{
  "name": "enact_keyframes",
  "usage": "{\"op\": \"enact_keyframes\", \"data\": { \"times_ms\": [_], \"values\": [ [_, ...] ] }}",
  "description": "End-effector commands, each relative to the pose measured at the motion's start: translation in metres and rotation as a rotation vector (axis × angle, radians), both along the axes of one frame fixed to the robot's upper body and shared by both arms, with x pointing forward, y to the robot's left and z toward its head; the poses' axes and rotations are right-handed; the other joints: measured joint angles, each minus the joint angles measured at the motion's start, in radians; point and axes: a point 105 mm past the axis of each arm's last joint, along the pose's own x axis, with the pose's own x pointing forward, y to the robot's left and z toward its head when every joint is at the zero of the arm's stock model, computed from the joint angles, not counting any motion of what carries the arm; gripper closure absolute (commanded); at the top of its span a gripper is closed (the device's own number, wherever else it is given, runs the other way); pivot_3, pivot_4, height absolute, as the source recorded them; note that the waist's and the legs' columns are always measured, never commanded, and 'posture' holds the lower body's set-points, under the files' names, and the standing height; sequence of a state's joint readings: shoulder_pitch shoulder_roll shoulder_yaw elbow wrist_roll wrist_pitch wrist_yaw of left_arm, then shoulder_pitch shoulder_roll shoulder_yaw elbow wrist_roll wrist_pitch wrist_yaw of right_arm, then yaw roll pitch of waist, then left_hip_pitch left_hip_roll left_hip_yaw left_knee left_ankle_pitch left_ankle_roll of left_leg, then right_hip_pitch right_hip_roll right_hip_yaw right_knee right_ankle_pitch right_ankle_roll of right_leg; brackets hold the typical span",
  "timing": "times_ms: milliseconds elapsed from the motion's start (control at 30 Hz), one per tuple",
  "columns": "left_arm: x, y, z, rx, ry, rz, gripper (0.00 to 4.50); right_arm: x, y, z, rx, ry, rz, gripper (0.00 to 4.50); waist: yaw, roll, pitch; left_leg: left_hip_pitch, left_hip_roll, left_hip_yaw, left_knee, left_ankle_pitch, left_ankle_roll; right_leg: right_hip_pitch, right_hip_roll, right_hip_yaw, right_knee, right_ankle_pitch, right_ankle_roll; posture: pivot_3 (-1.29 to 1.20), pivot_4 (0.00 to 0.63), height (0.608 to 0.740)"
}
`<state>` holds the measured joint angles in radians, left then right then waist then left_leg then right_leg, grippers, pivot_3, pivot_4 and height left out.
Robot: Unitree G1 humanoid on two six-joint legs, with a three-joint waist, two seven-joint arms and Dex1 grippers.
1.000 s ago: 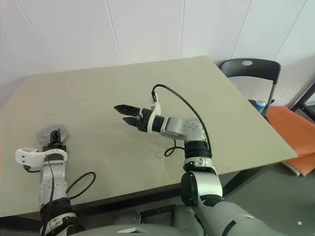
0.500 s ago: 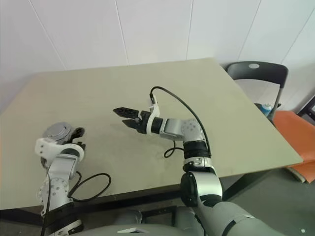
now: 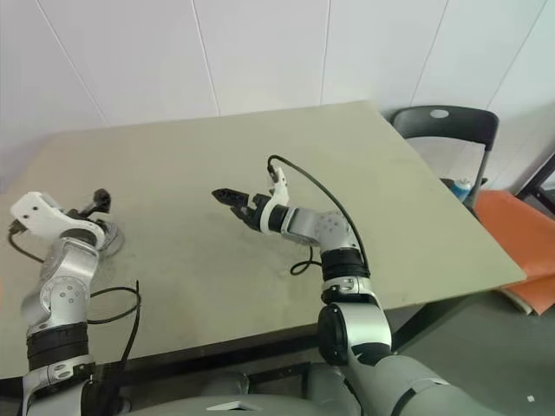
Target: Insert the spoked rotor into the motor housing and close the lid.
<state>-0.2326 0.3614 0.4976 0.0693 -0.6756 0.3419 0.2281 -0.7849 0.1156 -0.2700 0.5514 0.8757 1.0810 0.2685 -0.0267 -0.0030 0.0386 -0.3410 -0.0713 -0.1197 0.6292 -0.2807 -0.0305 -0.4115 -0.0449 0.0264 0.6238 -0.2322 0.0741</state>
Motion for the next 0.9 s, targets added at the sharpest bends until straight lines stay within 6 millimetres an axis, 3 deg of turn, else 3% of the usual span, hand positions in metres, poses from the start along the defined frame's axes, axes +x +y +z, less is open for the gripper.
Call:
{"op": "enact_keyframes", "data": {
  "times_ms": [33, 200, 267, 367, 500, 733, 900],
  "values": [
    [-0.01, 0.032, 0.01, 0.072, -0.029, 0.098, 0.02, -0.002, 0.015, 0.017, 0.044, -0.051, 0.029, 0.27, 0.002, 0.0, 0.0, 0.0, 0.0, 0.0, 0.0, 0.0, 0.0, 0.0, 0.0, 0.0, -0.001, 0.0, 0.0, 0.0, 0.0, 0.74],
    [-0.009, 0.036, 0.016, 0.274, 0.028, 0.074, 0.02, -0.005, 0.016, 0.015, 0.03, -0.067, 0.039, 0.27, 0.01, 0.0, 0.0, -0.001, 0.0, -0.001, -0.001, 0.0, 0.0, 0.0, -0.001, -0.001, -0.003, 0.0, 0.0, 0.0, 0.0, 0.74],
    [-0.004, 0.025, 0.022, 0.319, -0.005, 0.014, 0.02, -0.004, 0.015, 0.013, -0.003, -0.095, 0.028, 0.27, 0.012, 0.0, 0.0, -0.001, 0.0, -0.001, -0.001, 0.0, 0.0, 0.001, -0.001, -0.001, -0.003, 0.0, 0.0, 0.0, 0.0, 0.74],
    [0.008, -0.001, 0.034, 0.376, -0.097, -0.124, 0.02, 0.001, 0.011, 0.01, -0.086, -0.184, -0.005, 0.27, 0.012, 0.0, 0.0, -0.001, -0.001, -0.001, 0.0, 0.0, 0.0, 0.001, -0.001, -0.001, -0.004, 0.0, 0.0, 0.0, 0.0, 0.74],
    [0.017, -0.058, 0.046, 0.437, -0.248, -0.441, 0.02, 0.006, 0.006, 0.013, -0.215, -0.432, -0.059, 0.27, 0.01, 0.0, 0.0, -0.001, 0.0, -0.001, -0.001, 0.0, 0.0, 0.001, -0.002, -0.001, -0.005, 0.0, 0.0, 0.0, 0.0, 0.74],
    [0.006, -0.109, 0.052, 0.412, -0.392, -0.78, 0.02, 0.016, -0.002, 0.023, -0.362, -0.768, -0.136, 0.27, -0.006, 0.001, 0.001, -0.003, 0.001, -0.001, -0.001, 0.0, 0.0, -0.001, -0.002, 0.0, -0.004, 0.0, 0.0, 0.0, 0.0, 0.74],
    [-0.008, -0.133, 0.044, 0.399, -0.377, -1.017, 0.02, 0.032, -0.024, 0.022, -0.54, -0.993, -0.236, 0.27, -0.017, 0.001, 0.001, -0.002, 0.0, -0.001, -0.001, 0.0, 0.0, 0.0, -0.001, -0.001, -0.004, 0.0, 0.0, 0.0, 0.0, 0.74]
  ]
}}
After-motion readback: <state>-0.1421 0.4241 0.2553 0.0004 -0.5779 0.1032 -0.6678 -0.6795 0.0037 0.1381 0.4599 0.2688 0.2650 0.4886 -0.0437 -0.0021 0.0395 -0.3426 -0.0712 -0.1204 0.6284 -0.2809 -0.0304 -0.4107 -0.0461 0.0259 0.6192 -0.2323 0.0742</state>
